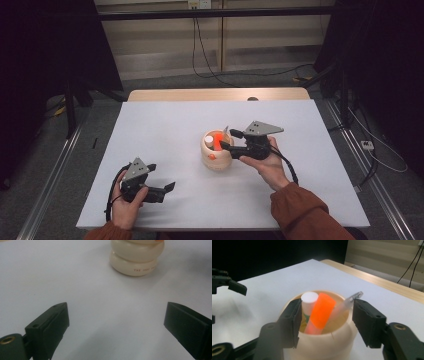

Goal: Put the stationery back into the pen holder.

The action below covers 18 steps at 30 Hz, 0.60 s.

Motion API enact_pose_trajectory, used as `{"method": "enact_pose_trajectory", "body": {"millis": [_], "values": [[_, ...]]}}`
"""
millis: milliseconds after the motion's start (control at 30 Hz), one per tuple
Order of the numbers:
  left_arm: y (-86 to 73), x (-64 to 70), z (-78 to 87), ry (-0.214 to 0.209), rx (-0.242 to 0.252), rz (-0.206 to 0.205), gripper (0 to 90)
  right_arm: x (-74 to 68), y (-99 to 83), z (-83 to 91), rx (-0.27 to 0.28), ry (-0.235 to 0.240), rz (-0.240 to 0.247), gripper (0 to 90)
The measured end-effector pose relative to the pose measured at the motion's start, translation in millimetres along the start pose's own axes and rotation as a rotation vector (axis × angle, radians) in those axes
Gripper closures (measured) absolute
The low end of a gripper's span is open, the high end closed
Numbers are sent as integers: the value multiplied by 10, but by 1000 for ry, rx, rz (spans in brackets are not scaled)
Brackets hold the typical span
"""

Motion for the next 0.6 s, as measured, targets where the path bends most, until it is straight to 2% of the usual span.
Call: {"method": "enact_pose_trajectory", "body": {"millis": [233, 400, 600], "values": [[42, 34, -26, -4, 8, -5, 60, 52, -73, 146, -40, -7, -50, 148], [72, 59, -38, -7, 12, -9, 60, 87, -159, 242, -55, -23, -60, 79], [100, 65, -39, 0, 18, -13, 60, 115, -290, 370, -67, -43, -59, 77]]}}
Point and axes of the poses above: each handheld gripper's, and its own axes: z roughly backward along the jaws, y roughly out of its top, x roughly to its right, the point moved 6 cm from there along -z, roughly forward along the jaws, and after that the axes turned 1 degree about z, right-handed, at the moved point
